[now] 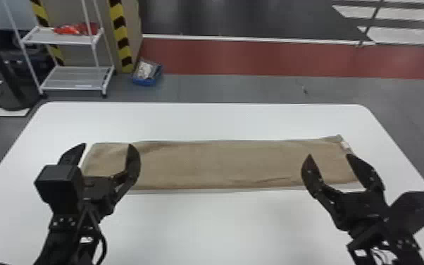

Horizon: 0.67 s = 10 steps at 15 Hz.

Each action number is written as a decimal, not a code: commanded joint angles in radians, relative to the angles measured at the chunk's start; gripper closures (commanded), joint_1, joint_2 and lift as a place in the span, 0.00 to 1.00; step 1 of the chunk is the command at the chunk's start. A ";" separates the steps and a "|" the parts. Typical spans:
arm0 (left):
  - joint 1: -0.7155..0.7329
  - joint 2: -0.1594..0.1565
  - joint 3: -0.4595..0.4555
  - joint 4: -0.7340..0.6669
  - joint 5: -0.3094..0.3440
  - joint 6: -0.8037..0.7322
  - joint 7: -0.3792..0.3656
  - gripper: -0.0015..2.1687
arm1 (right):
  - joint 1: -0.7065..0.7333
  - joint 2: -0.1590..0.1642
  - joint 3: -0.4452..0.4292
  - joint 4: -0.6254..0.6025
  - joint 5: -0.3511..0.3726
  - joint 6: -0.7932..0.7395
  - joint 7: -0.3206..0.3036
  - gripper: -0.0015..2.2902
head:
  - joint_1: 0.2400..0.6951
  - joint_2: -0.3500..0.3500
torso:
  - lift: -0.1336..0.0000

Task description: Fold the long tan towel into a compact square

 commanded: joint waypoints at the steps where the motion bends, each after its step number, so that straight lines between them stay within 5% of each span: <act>1: 0.000 0.000 0.000 0.000 -0.001 0.000 0.000 0.04 | 0.001 0.000 -0.001 0.001 0.000 -0.007 0.000 0.05 | 1.00 0.41 | 0.07; 10: 0.002 -0.003 -0.005 0.003 -0.006 0.000 0.009 0.04 | 0.002 -0.002 -0.004 0.002 0.006 -0.017 0.000 0.05 | 1.00 0.41 | 0.07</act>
